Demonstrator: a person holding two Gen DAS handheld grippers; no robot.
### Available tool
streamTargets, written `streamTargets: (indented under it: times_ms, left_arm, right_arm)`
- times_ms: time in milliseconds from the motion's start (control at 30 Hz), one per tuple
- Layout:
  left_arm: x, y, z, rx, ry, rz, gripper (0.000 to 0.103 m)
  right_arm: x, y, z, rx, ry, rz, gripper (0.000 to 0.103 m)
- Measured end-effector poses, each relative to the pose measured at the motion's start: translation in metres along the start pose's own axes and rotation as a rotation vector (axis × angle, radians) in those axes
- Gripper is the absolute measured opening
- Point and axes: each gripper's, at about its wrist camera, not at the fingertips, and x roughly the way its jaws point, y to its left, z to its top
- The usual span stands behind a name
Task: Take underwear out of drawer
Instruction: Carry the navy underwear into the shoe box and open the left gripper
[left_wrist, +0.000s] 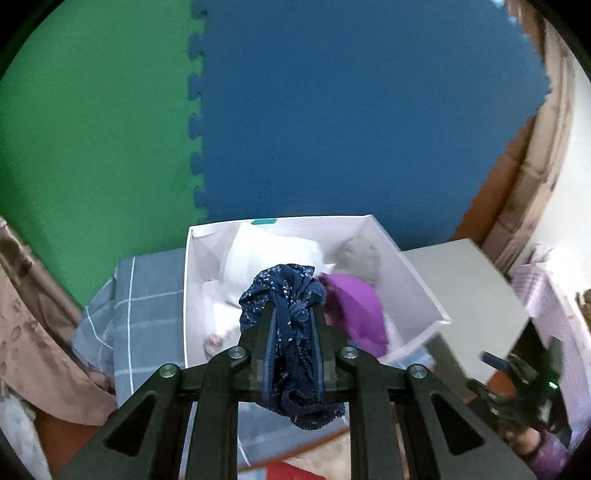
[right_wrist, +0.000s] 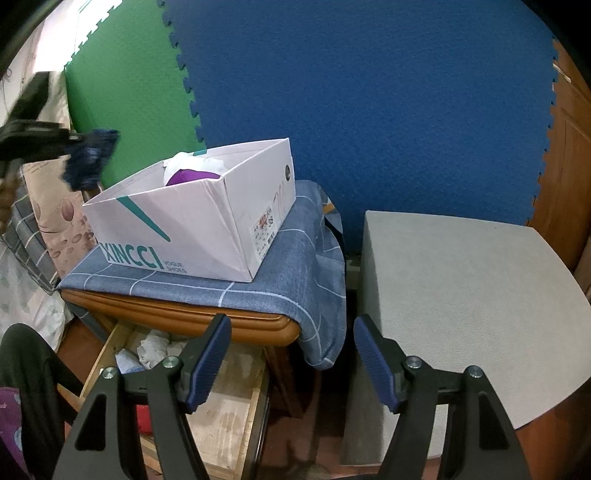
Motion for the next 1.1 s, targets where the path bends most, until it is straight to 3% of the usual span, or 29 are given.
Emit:
streamTargets:
  times_ms: [300,533,633,733,767,867,900,967,1100]
  left_arm:
    - [0.078,0.022,0.013,-0.024,0.091,0.122,0.016]
    - [0.098,0.028,0.011,-0.006,0.106,0.185,0.021]
    - [0.096,0.029,0.012,-0.007,0.091,0.197,0.032]
    - [0.089,0.030,0.012,-0.007,0.056,0.214,0.052]
    - [0.080,0.027,0.010,0.003,0.027,0.231,0.064]
    - [0.050,0.021,0.000,0.027,-0.067,0.244,0.079]
    - [0.036,0.019,-0.007,0.026,-0.099,0.250,0.089]
    - [0.012,0.018,-0.022,0.011,-0.148,0.238,0.098]
    - [-0.030,0.027,-0.066,-0.004,-0.187,0.218,0.102]
  right_arm:
    - [-0.001,0.001,-0.001,-0.002,-0.001,0.003,0.071]
    - [-0.002,0.003,-0.001,-0.002,0.003,0.005,0.071]
    - [-0.001,0.003,-0.001,-0.004,0.003,0.005,0.071]
    - [-0.001,0.004,-0.001,-0.008,0.005,0.002,0.071]
    - [-0.001,0.005,-0.001,-0.012,0.006,0.000,0.071]
    - [0.000,0.008,-0.001,-0.032,0.012,-0.009,0.071]
    - [0.001,0.008,-0.001,-0.039,0.013,-0.010,0.071]
    - [0.001,0.012,-0.002,-0.058,0.015,-0.016,0.071]
    - [0.002,0.021,-0.003,-0.101,0.017,-0.020,0.071]
